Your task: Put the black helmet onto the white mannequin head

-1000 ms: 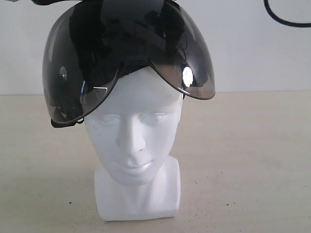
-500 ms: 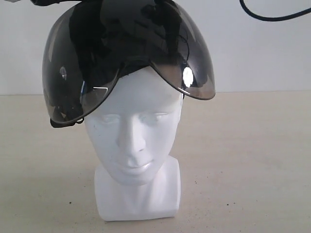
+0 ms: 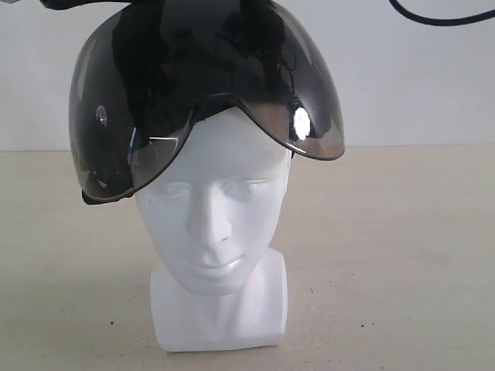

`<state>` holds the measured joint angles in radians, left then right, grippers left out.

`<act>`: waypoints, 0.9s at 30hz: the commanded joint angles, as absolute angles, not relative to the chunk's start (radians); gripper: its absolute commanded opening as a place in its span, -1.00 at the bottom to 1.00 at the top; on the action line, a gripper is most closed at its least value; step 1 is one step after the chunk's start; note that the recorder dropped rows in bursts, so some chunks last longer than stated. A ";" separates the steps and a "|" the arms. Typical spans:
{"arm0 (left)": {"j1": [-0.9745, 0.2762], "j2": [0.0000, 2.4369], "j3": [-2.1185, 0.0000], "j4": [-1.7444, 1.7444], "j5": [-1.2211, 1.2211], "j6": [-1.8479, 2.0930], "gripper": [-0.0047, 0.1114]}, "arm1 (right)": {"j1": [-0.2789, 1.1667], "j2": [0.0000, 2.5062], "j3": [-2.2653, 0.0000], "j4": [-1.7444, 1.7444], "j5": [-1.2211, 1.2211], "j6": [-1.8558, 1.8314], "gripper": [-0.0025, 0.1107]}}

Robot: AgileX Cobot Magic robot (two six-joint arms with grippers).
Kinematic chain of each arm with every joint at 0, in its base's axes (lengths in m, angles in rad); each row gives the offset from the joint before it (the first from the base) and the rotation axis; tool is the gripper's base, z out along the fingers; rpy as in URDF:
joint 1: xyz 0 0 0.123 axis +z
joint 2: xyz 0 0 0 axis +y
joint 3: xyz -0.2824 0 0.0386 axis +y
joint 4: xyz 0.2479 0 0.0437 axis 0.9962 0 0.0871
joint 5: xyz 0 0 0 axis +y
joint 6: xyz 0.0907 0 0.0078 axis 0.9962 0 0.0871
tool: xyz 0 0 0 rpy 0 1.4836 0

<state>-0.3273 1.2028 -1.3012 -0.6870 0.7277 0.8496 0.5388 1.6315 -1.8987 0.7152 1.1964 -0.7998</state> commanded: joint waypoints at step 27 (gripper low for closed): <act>-0.330 1.204 -1.307 -0.676 0.734 0.847 -0.84 | 0.599 1.538 -1.896 0.575 1.221 -0.612 -0.96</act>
<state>-0.3273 1.2023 -1.3012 -0.6788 0.7097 0.8496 0.5971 1.5441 -1.8987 0.5689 1.2189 -0.6248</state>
